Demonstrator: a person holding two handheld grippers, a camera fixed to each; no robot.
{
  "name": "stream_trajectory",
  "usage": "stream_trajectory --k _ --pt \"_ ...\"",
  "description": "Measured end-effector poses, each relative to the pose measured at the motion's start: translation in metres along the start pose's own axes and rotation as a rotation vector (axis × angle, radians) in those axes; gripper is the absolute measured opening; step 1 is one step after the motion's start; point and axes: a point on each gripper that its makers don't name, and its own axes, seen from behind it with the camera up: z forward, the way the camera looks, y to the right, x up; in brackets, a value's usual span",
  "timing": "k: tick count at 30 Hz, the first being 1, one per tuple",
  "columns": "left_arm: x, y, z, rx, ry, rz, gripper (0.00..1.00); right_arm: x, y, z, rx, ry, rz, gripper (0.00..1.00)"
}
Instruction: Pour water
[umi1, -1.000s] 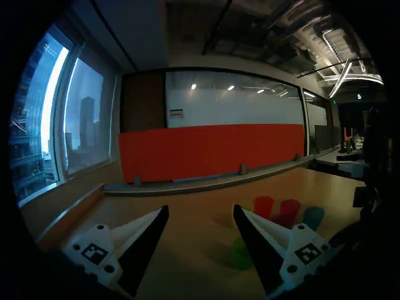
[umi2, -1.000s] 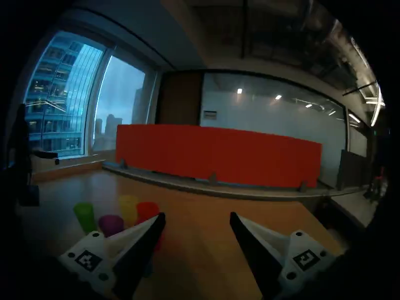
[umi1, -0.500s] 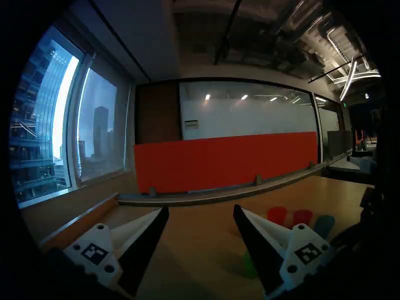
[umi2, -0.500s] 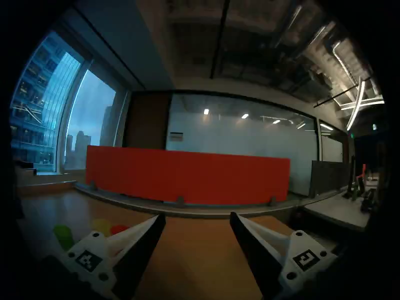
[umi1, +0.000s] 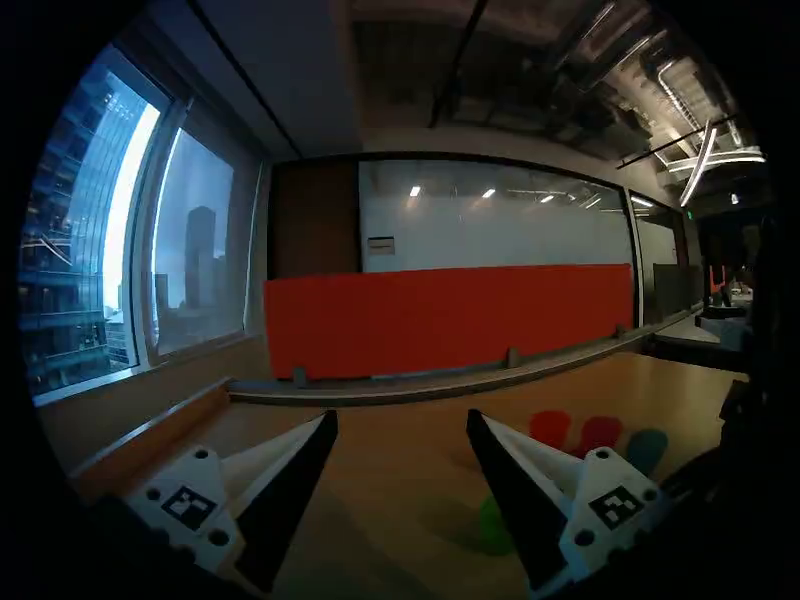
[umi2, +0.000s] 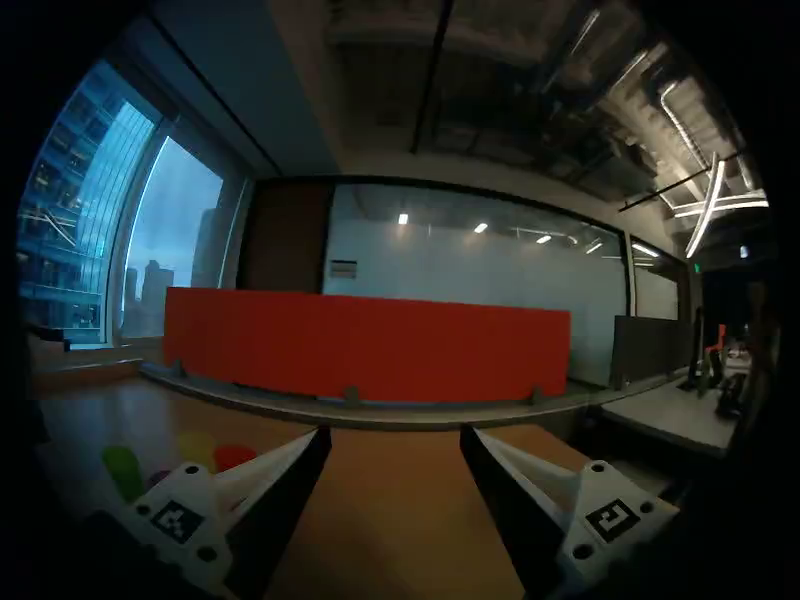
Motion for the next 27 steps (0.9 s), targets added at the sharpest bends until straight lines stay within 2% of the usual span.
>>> stream_trajectory --k 8,20,27 --pt "-0.013 -0.003 0.001 0.023 0.002 0.020 0.96 -0.009 0.004 -0.006 -0.015 -0.012 -0.003 1.00" --pt "-0.020 0.001 0.003 0.043 0.027 0.031 0.96 -0.008 0.020 -0.009 -0.038 -0.005 0.067 1.00" --pt "-0.039 0.001 0.002 0.062 0.017 0.000 0.96 -0.005 0.029 -0.009 -0.057 0.000 0.088 1.00"
